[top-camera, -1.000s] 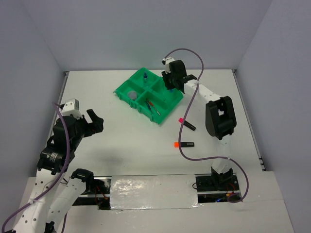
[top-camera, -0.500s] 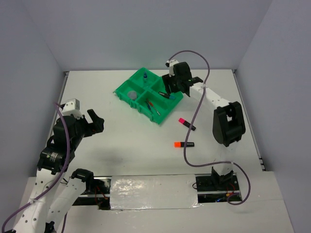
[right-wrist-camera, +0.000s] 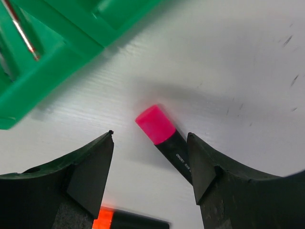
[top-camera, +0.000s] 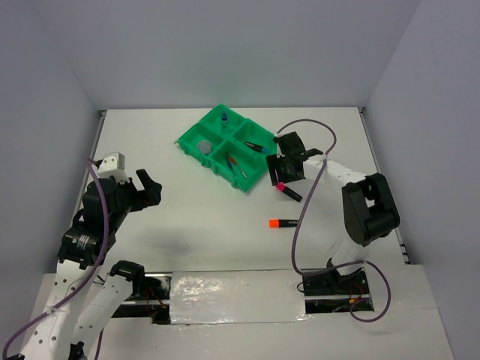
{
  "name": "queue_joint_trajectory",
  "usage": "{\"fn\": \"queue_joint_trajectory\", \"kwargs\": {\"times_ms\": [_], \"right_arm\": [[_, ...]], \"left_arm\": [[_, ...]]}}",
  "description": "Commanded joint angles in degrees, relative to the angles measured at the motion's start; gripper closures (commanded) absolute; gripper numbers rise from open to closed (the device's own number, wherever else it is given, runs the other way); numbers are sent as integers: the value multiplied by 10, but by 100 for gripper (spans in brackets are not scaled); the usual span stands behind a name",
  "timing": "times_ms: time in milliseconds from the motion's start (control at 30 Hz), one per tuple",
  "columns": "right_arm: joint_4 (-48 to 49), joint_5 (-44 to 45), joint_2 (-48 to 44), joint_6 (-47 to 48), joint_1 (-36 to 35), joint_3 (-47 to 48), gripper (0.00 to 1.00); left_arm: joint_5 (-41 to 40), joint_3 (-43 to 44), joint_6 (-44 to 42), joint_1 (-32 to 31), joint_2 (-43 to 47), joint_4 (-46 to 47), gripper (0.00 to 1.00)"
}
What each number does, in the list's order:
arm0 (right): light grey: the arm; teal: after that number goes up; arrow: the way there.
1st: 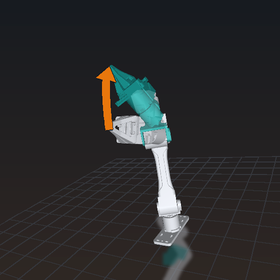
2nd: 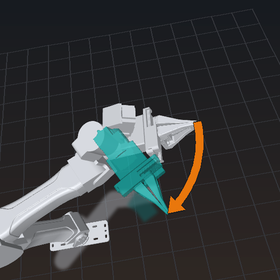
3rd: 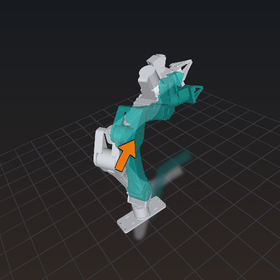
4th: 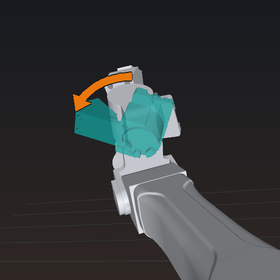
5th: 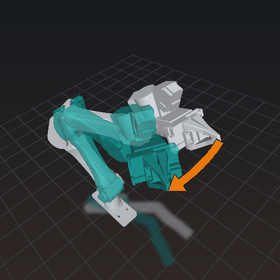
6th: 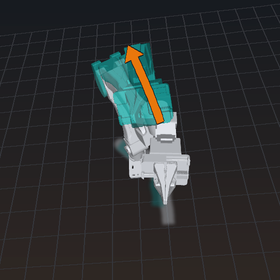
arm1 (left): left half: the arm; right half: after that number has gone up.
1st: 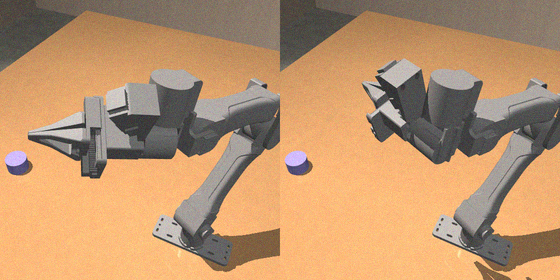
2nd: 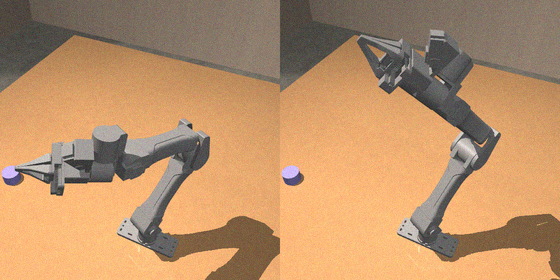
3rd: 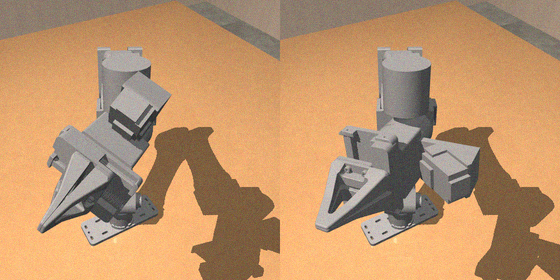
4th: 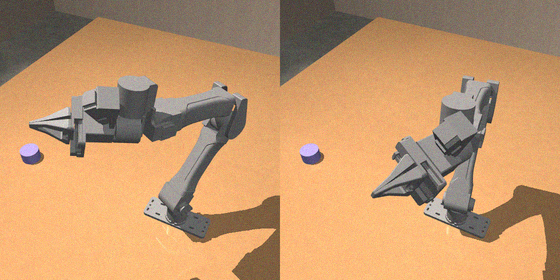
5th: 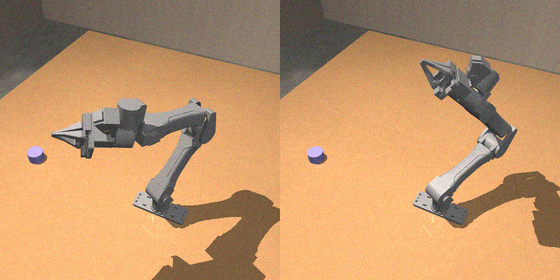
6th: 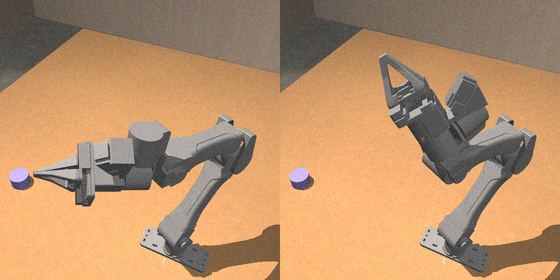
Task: Sort the stationery into containers
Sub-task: Pick up the pen from the center of the board, then place the pen in the storage box.
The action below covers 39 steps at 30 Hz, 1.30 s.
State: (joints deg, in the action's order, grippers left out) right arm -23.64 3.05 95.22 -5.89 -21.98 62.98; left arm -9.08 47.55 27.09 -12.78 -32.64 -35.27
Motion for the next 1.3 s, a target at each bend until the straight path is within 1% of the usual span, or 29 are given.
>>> {"fn": "queue_joint_trajectory", "kwargs": {"times_ms": [0,200,233,300,333,367,400,533,567,600,667,767,833,867,900,967,1000,1067,1100,1267], "right_arm": [[-34,-7,28,15,1,-3,30],[-50,42,78,32,1,14,33],[-57,40,93,33,1,19,42],[-62,38,102,32,0,26,56],[-61,40,105,32,-1,22,68],[-60,42,103,33,1,20,72],[-60,47,101,32,0,18,80],[-48,101,47,4,1,0,92],[-42,109,7,0,3,-3,94],[-37,112,-13,-3,2,-5,95],[4,83,-67,4,0,3,97],[58,47,-100,19,-1,17,98],[130,12,-97,40,-1,29,98],[154,0,-80,48,-1,35,96],[176,-5,-63,53,-1,62,96],[167,-18,-22,73,-1,113,94],[157,-18,23,81,-1,166,94],[142,-9,63,83,-1,216,92],[134,-7,94,88,-1,257,92],[72,-28,176,99,-1,386,83]], "left_arm": [[-2,0,-9,3,1,23,1],[-3,1,-8,2,-5,21,1],[-2,0,-9,3,-5,21,1],[-4,1,-9,3,-7,21,1],[-4,0,-8,3,-7,20,1],[-4,0,-9,3,-7,20,1],[-4,0,-8,3,-8,20,0],[-1,0,-9,3,-7,22,1],[-1,-1,-9,3,-7,22,1],[2,-1,-9,3,-6,23,1],[5,-2,-10,3,-5,25,1],[8,-2,-11,3,-1,27,1],[9,-4,-10,3,2,28,1],[9,-4,-10,3,3,29,1],[9,-4,-10,3,3,29,1],[13,-5,-11,3,3,30,1],[13,-5,-11,3,2,31,1],[19,-6,-12,3,2,33,1],[20,-7,-13,2,1,33,1],[14,-6,-11,1,4,32,1]]}}
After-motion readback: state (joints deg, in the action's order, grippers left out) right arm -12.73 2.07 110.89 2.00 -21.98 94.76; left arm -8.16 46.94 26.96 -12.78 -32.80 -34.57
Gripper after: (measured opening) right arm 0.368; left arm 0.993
